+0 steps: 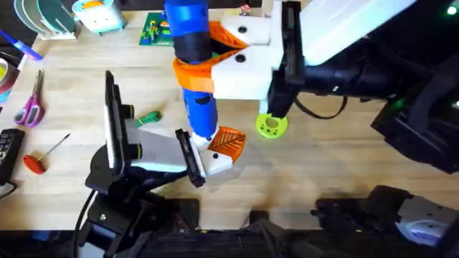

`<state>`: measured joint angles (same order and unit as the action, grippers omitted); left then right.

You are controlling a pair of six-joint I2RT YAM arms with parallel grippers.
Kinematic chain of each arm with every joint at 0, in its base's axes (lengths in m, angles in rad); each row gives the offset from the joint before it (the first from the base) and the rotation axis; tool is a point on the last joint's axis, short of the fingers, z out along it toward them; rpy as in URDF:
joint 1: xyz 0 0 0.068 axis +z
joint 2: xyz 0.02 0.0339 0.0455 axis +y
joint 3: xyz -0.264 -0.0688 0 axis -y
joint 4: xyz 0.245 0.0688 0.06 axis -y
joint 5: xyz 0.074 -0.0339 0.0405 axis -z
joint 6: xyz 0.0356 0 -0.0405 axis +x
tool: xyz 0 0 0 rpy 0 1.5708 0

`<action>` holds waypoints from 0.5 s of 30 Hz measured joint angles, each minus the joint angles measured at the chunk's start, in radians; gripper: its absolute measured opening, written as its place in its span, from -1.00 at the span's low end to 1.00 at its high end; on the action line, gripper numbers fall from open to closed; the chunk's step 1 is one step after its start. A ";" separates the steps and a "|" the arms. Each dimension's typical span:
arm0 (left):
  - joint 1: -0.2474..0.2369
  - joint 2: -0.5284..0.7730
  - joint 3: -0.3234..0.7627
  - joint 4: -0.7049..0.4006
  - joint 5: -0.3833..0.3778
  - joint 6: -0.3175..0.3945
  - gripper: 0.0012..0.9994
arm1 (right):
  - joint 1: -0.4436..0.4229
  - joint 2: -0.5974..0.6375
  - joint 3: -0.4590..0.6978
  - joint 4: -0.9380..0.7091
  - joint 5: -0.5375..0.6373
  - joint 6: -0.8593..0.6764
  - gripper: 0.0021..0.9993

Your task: Pick up the gripper from the table and insert it into the empty holder that is missing its gripper. Then pick up a screw, insert it into the mounting hole, and use the screwdriver to tighten it. Finally, clean up the table by picking up the vegetable and placing it into the bucket.

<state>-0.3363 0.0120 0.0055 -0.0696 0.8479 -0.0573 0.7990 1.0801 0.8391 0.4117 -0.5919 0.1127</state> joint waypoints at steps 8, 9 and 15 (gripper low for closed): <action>0.000 0.000 0.000 0.000 0.000 0.000 -0.97 | -0.005 0.000 0.000 -0.005 0.000 0.000 -0.95; 0.000 0.000 0.000 0.000 0.000 0.000 -0.97 | -0.006 0.000 0.000 -0.006 0.000 0.000 -0.95; 0.000 0.000 0.000 0.000 0.000 0.000 -0.97 | -0.012 0.000 0.000 -0.018 0.000 0.000 -0.95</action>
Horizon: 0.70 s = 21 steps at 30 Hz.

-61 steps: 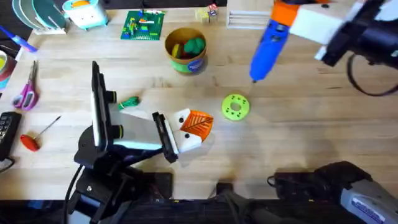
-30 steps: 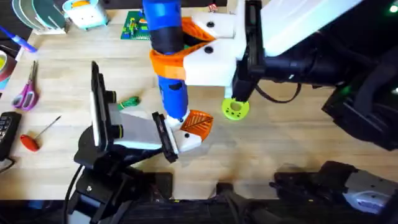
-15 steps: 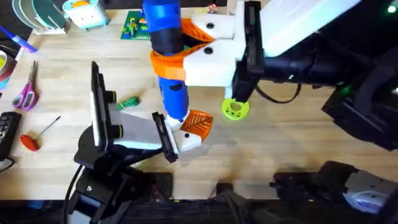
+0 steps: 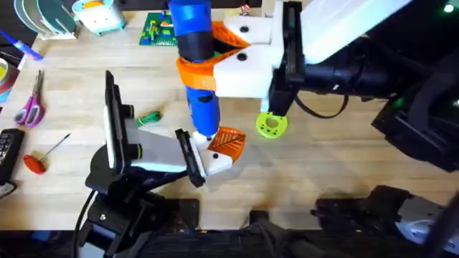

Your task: Pick up the gripper from the table and insert it into the empty holder that is missing its gripper. Then pick up a screw, insert it into the mounting hole, and use the screwdriver to tighten it. Finally, clean up the table by picking up the vegetable and placing it into the bucket.

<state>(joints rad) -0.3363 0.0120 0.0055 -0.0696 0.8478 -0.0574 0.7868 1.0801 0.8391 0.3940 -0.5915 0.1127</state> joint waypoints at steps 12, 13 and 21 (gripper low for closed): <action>0.000 0.000 0.000 0.000 -0.002 0.000 -0.97 | 0.000 0.000 0.000 -0.022 0.000 0.000 -0.95; 0.000 0.000 0.000 0.000 -0.002 0.000 -0.97 | 0.000 0.000 0.000 -0.022 0.000 0.000 -0.95; 0.000 0.000 0.000 -0.001 -0.002 -0.003 -0.97 | -0.002 0.023 0.000 -0.007 0.004 0.001 -0.95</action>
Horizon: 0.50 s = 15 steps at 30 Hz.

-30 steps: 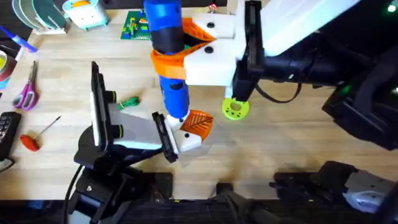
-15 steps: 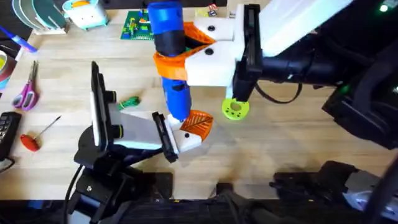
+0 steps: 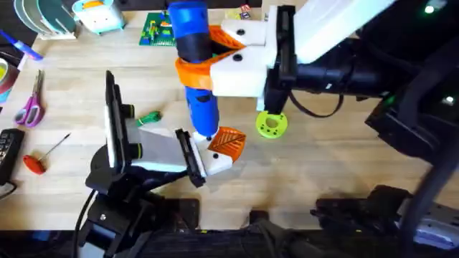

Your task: Pick up the gripper from the table and insert it into the empty holder that is missing its gripper. Then pick up a screw, insert it into the mounting hole, and use the screwdriver to tighten it. Finally, clean up the table by picking up the vegetable and placing it into the bucket.

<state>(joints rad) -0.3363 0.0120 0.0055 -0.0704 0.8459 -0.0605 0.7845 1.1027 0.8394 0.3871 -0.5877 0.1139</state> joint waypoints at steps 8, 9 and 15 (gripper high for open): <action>0.000 0.000 0.000 0.000 -0.001 -0.005 -0.97 | -0.007 0.010 0.000 0.005 0.004 0.011 -0.95; 0.000 0.000 0.000 0.000 -0.001 -0.005 -0.97 | -0.008 0.010 0.000 0.005 0.003 0.013 -0.95; 0.000 0.000 0.000 0.000 -0.001 -0.004 -0.97 | -0.009 0.010 0.000 0.005 0.003 0.014 -0.95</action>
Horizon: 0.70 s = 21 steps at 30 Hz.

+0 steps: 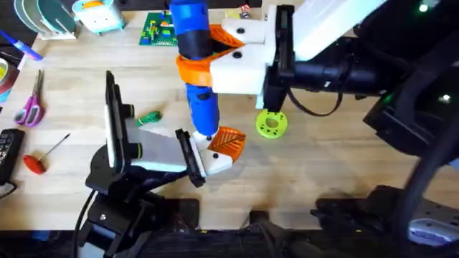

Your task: Pick up the gripper from the table and insert it into the empty holder that is missing its gripper. Then pick up a screw, insert it into the mounting hole, and use the screwdriver to tighten it. Finally, clean up the table by picking up the vegetable and placing it into the bucket.

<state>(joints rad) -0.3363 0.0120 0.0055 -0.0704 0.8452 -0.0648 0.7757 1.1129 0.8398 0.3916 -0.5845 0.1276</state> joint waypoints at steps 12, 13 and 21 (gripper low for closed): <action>0.000 0.000 0.000 0.002 -0.003 0.001 -0.97 | -0.022 -0.003 -0.006 0.246 -0.011 0.000 -0.95; 0.000 0.000 0.000 0.002 -0.003 0.001 -0.97 | -0.038 -0.018 -0.006 0.266 -0.011 0.000 -0.95; 0.000 0.000 0.000 0.002 -0.003 0.001 -0.97 | -0.203 -0.084 -0.006 0.138 -0.014 -0.096 -0.95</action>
<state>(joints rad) -0.3363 0.0120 0.0055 -0.0689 0.8417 -0.0639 0.5724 1.0286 0.8341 0.5294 -0.5982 0.0316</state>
